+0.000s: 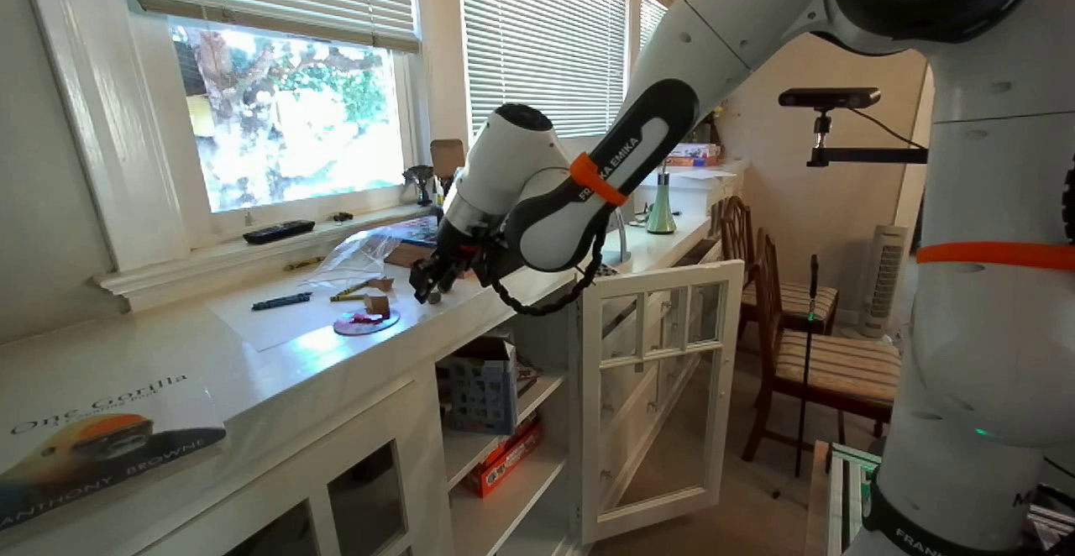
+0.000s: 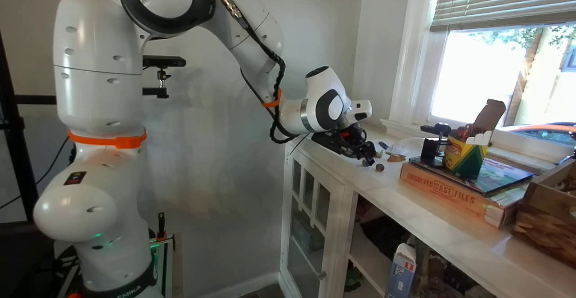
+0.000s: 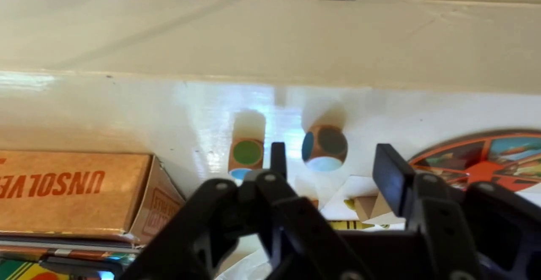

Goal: Move the stones on the counter

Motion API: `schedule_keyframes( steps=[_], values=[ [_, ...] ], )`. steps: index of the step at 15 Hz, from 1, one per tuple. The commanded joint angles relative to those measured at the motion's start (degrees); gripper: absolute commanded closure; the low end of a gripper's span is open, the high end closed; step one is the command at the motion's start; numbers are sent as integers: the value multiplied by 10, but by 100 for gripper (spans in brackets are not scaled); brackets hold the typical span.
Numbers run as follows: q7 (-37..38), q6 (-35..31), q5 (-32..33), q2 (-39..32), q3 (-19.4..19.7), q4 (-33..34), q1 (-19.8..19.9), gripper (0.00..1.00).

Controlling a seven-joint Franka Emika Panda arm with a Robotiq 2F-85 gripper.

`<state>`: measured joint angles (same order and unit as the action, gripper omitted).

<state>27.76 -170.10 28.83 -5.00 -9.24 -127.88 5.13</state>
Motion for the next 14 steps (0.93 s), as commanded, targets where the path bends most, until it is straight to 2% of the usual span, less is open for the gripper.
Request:
schedule_keyframes(
  steps=[1, 4, 8, 11, 12, 14],
  values=[
    [12, -14, 16, -17, 3, 12, -4, 73],
    [-5, -6, -9, -16, -6, 10, -2, 98],
    [-40, 10, -47, -3, -24, 4, 4, 94],
    [-103, 29, -109, 2, -46, 2, 10, 94],
    [-142, 35, -151, 7, -6, 0, -36, 94],
    [-183, 52, -180, 22, 1, -2, -46, 94]
  ],
)
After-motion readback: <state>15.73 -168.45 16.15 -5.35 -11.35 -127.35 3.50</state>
